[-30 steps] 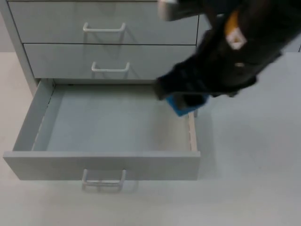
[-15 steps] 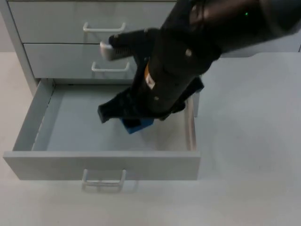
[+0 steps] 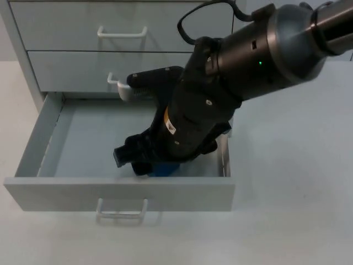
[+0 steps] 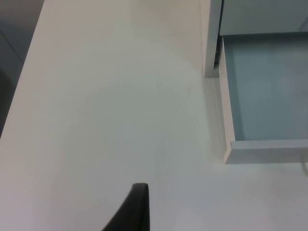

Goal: Open the drawer with the left hand, place the block into the drawer with the right hand, then close the drawer with the left hand.

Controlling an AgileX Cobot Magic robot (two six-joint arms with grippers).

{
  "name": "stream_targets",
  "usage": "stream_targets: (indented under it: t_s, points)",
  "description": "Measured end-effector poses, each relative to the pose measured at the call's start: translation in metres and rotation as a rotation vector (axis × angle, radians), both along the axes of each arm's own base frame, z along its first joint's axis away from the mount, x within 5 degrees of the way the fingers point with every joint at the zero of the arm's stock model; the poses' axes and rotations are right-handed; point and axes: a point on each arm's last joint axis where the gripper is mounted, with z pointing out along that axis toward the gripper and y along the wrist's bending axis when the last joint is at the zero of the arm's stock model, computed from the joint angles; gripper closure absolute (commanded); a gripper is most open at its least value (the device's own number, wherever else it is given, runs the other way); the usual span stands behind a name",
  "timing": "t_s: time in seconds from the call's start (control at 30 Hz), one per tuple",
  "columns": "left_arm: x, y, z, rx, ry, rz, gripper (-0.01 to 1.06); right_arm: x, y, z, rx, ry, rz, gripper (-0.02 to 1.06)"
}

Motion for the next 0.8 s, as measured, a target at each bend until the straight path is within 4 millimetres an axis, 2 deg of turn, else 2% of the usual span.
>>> stream_targets:
  t_s: [0.2,0.3,0.33,0.43,0.47,0.5,0.57,0.6,0.67,0.8]
  points:
    - [0.000,0.000,0.000,0.000,0.000,0.000,0.00,-0.001,-0.003,0.009,-0.013,0.003,-0.015,0.25]
    - [0.000,0.000,0.000,0.000,0.000,0.000,0.00,-0.003,-0.009,0.040,-0.012,-0.014,-0.039,0.25]
    - [0.000,0.000,0.000,0.000,0.000,0.000,0.00,-0.003,-0.009,0.040,-0.012,-0.014,-0.039,0.25]
    - [0.000,0.000,0.000,0.000,0.000,0.000,0.00,-0.011,-0.017,0.084,0.001,-0.031,-0.036,0.25]
    - [0.000,0.000,0.000,0.002,0.000,0.001,0.00,-0.016,-0.020,0.095,-0.005,-0.032,-0.025,0.25]
    - [0.000,0.000,0.000,0.002,0.000,0.001,0.00,-0.016,-0.020,0.095,-0.005,-0.032,-0.025,0.25]
    - [0.000,0.000,0.000,0.005,0.000,0.002,0.00,-0.026,-0.027,0.123,0.002,-0.031,-0.010,0.25]
    - [0.000,0.001,0.000,0.006,0.000,0.002,0.00,-0.029,-0.029,0.131,-0.001,-0.031,-0.002,0.25]
    - [0.000,0.001,0.000,0.006,0.000,0.002,0.00,-0.032,-0.033,0.138,0.000,-0.037,0.005,0.25]
    - [0.000,0.001,0.000,0.013,0.000,0.005,0.00,-0.053,-0.056,0.143,-0.022,-0.014,0.013,0.25]
